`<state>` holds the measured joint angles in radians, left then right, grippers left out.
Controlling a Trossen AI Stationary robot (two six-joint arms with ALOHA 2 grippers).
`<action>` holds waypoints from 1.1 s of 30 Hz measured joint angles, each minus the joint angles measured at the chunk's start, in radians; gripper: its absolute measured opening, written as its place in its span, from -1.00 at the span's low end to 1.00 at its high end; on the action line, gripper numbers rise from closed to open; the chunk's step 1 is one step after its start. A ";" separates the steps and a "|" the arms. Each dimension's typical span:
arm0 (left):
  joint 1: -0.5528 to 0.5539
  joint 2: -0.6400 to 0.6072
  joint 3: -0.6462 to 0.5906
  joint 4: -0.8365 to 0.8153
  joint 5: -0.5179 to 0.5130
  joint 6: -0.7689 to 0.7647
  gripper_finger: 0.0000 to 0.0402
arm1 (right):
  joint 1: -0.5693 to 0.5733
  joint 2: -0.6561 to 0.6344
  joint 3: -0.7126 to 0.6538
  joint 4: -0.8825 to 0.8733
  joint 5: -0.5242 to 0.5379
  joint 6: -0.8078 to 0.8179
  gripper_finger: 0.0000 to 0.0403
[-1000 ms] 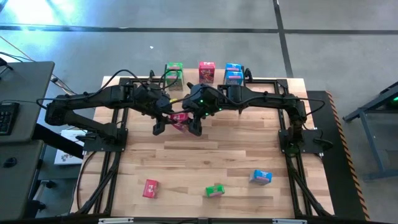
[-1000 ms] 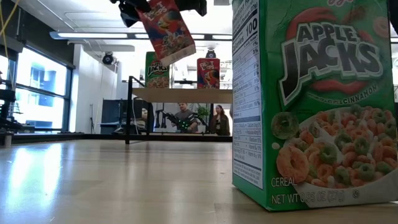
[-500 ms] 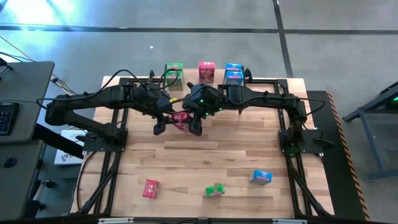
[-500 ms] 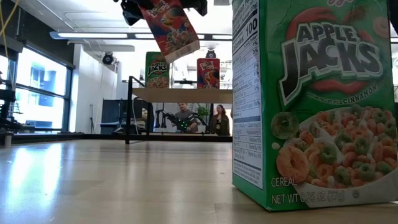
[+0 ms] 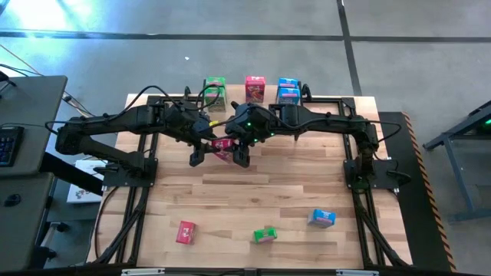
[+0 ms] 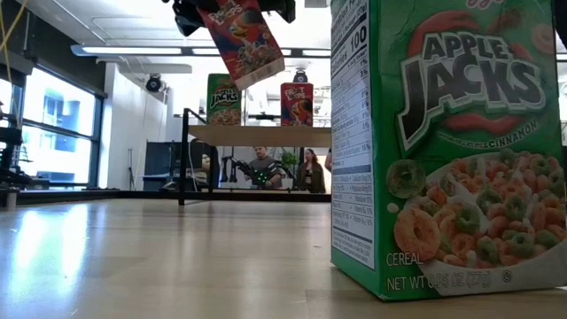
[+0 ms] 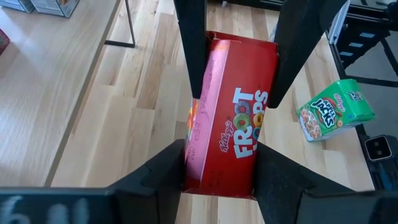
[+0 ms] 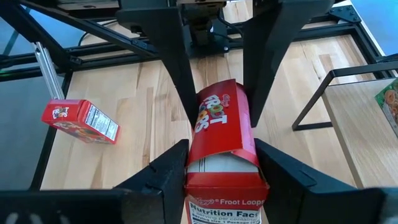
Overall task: Stack cereal on shelf
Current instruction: Put the top red cereal box on the shelf aligned with the other red cereal box
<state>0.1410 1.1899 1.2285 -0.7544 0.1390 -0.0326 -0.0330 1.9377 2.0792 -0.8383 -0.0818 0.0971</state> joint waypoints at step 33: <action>0.005 -0.018 0.000 0.081 -0.002 -0.051 0.24 | -0.007 0.000 0.000 -0.125 0.065 0.026 -0.22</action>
<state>0.1455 1.1715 1.2285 -0.6739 0.1369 -0.0835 -0.0398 1.9381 2.0792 -0.9632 -0.0170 0.1234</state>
